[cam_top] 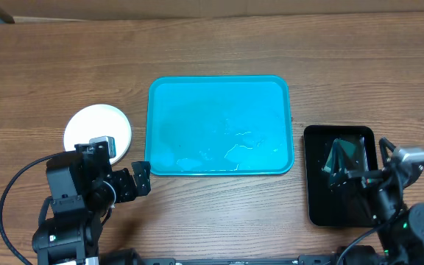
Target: Clean dirty plates on tray and stack at the side
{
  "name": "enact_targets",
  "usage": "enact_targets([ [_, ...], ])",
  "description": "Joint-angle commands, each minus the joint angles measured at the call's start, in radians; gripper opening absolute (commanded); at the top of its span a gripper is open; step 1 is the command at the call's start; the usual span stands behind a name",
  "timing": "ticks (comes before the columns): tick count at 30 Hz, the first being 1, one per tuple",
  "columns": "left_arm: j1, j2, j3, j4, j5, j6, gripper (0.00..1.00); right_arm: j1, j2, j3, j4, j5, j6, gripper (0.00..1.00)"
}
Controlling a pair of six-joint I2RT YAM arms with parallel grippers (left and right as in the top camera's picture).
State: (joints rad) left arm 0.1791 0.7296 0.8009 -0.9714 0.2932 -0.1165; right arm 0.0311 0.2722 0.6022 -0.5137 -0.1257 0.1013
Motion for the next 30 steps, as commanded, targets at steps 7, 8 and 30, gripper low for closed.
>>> enact_targets([
  [7,0.003,0.002,-0.008,0.003,0.011,-0.003,1.0,0.027,-0.149,-0.25,0.319,0.003,-0.001,1.0],
  [8,0.003,0.002,-0.008,0.003,0.011,-0.003,1.0,0.025,-0.163,-0.272,0.348,0.003,-0.001,1.0],
  [30,0.003,0.002,-0.008,0.003,0.011,-0.003,1.0,-0.012,-0.27,-0.594,0.436,0.014,-0.02,1.0],
])
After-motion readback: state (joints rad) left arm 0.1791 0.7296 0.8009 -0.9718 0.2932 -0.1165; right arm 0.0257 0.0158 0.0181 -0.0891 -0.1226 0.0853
